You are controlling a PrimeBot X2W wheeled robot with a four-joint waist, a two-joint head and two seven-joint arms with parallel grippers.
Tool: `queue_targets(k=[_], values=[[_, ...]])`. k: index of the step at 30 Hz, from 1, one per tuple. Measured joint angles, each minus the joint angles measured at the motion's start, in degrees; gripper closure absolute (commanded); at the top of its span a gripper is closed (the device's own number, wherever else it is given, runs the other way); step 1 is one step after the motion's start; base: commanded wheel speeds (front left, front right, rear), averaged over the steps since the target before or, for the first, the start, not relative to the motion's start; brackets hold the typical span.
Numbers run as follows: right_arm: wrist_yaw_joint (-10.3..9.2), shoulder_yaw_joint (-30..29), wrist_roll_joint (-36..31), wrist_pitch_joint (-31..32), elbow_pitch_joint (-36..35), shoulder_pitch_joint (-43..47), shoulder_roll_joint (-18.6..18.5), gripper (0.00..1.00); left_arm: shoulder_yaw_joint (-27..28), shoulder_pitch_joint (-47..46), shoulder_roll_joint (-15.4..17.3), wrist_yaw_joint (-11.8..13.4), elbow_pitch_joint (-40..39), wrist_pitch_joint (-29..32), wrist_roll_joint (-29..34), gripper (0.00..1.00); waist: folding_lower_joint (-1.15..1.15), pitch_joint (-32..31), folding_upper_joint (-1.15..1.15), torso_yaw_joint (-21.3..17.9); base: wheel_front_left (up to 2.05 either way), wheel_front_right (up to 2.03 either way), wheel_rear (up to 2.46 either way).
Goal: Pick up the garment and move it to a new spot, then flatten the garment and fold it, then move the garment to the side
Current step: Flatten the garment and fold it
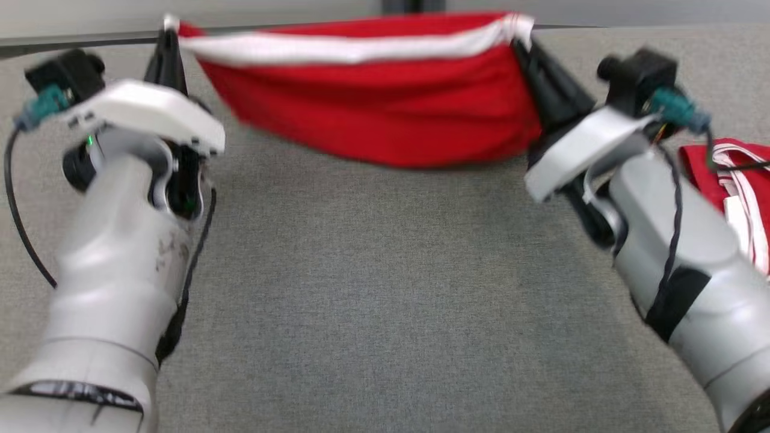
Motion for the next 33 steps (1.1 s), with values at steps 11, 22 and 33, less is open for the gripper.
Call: queue_targets(k=[11, 22, 33], values=[[0.0, -4.5, -0.04, -0.08, -12.81, 23.03, -2.19, 1.0, 9.02, 16.19, -2.02, -3.16, -3.61, -0.01, 0.46, 1.0, 0.0, -0.31, 0.0, 0.53, 0.0, 0.0, 0.0], [0.08, -11.45, -4.69, -0.07, -28.1, 49.33, -2.76, 1.0, 16.31, 39.64, -1.37, -3.8, -19.47, 0.04, 8.96, 1.0, 0.0, -8.08, 0.0, 0.2, 0.0, 0.0, 0.0], [0.15, -12.02, -6.19, 1.19, -36.57, 65.28, -4.48, 1.0, 18.48, 59.58, -1.12, -0.73, -38.15, 3.34, 8.27, 1.0, 0.0, -15.86, 0.0, -0.28, 0.0, 0.0, 0.0]])
